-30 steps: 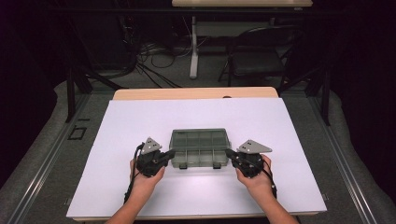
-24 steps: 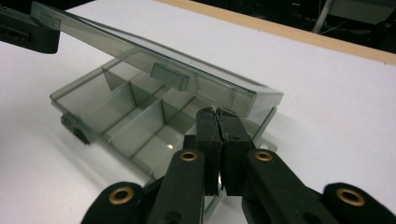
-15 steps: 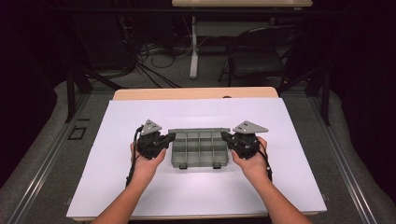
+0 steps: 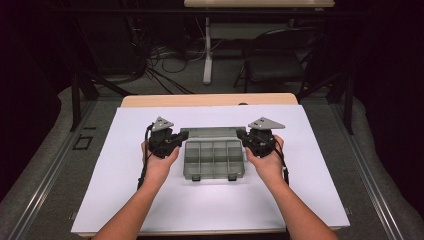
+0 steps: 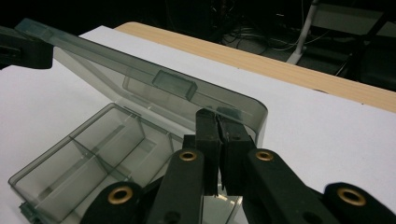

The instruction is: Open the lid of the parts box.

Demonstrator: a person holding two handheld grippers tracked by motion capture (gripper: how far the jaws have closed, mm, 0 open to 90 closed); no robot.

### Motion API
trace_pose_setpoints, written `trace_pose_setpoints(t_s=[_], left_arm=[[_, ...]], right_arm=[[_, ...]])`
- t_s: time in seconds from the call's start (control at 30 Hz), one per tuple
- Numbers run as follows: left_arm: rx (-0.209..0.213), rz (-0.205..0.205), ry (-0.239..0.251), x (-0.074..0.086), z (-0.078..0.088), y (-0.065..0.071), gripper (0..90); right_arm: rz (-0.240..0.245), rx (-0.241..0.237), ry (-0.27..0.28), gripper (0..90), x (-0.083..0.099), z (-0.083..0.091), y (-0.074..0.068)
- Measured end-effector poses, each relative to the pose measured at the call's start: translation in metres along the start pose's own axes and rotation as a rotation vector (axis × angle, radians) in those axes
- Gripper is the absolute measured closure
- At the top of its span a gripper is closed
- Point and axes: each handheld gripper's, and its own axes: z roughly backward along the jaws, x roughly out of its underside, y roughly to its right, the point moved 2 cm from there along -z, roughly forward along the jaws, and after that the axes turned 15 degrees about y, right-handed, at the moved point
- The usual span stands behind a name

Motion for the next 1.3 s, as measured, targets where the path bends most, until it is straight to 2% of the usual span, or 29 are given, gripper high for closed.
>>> trace_pose_setpoints(t_s=[0.3,0.53,0.7,0.87,0.93,1.03,1.3], left_arm=[[-0.014,0.013,0.011,-0.004,-0.005,-0.005,89.9],[-0.018,0.014,0.011,-0.004,-0.005,-0.006,89.9],[-0.022,0.015,0.015,-0.004,-0.006,-0.006,89.9],[-0.023,0.015,0.015,-0.004,-0.007,-0.006,89.9],[-0.023,0.013,0.014,-0.004,-0.007,-0.006,89.9],[-0.025,0.014,0.015,-0.004,-0.007,-0.006,89.9],[-0.025,0.014,0.018,-0.005,-0.007,-0.006,89.9]], right_arm=[[-0.008,0.014,0.015,86.5,-0.003,-0.002,0.003],[0.008,0.007,0.011,84.3,0.000,0.006,0.003],[0.020,0.031,0.021,80.9,0.011,0.017,0.006],[0.008,0.056,0.012,78.9,0.019,0.020,0.013],[-0.007,0.066,0.009,76.4,0.025,0.017,0.019],[0.000,0.063,0.006,74.7,0.030,0.012,0.024],[0.013,0.049,-0.005,72.3,0.040,-0.006,0.026]])
